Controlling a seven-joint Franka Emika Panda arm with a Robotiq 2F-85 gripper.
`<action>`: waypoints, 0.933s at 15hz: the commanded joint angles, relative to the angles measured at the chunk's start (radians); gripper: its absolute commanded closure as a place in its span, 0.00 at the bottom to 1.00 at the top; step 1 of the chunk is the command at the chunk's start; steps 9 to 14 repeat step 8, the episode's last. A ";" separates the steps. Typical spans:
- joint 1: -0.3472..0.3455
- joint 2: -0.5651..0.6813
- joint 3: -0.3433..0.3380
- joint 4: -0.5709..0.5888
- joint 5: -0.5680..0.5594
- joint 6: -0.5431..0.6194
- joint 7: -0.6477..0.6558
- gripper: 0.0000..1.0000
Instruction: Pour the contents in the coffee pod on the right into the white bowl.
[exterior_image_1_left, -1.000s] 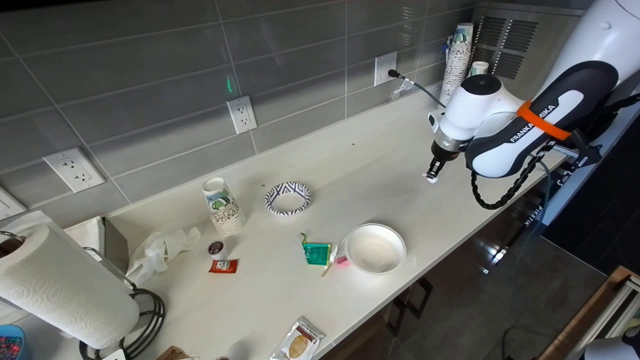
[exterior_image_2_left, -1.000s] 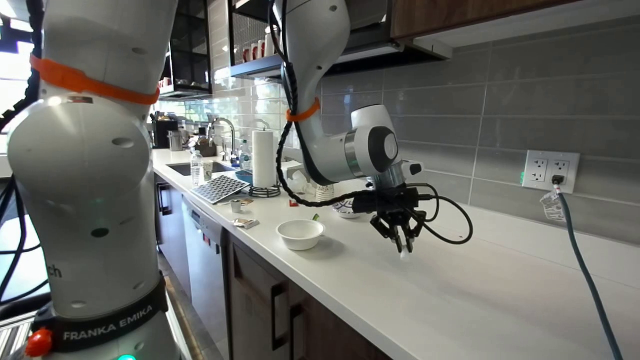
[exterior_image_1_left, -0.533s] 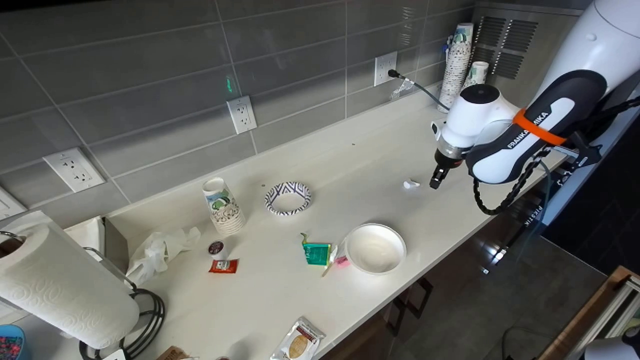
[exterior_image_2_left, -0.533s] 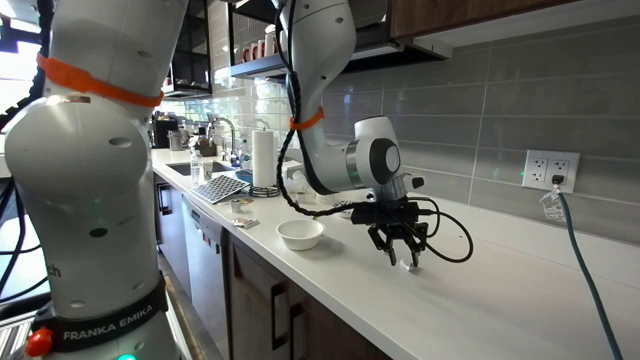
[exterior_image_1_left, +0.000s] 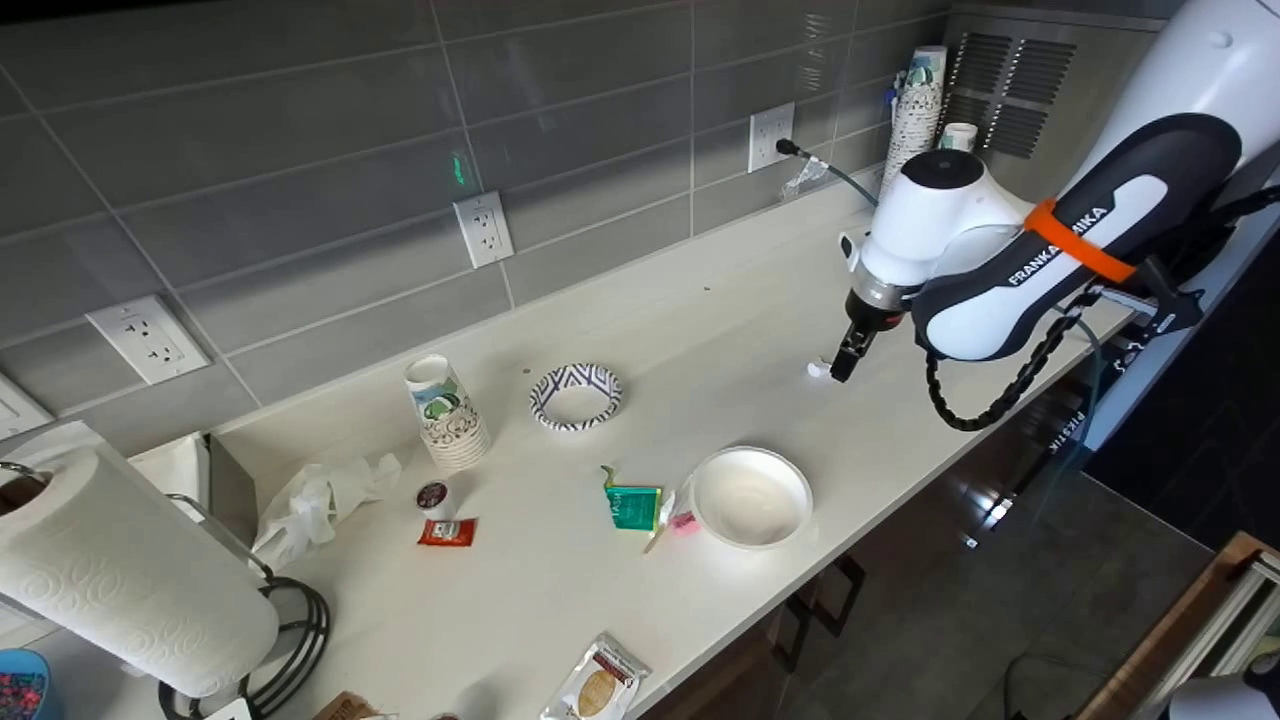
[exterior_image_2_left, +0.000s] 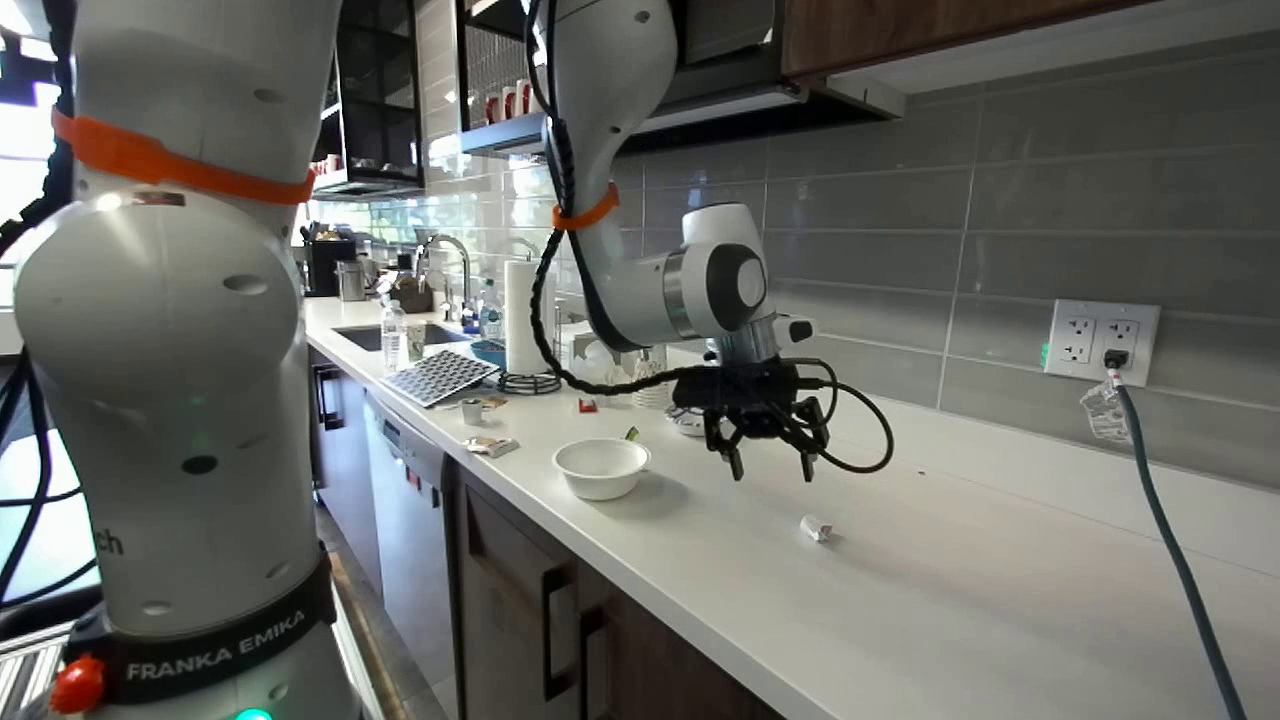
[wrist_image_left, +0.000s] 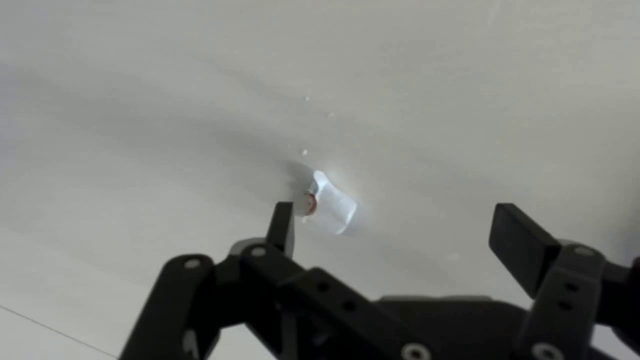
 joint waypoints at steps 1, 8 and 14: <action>0.027 -0.122 0.057 -0.056 0.116 -0.165 -0.049 0.00; 0.031 -0.181 0.089 -0.021 0.114 -0.299 -0.014 0.00; 0.031 -0.181 0.089 -0.021 0.114 -0.299 -0.014 0.00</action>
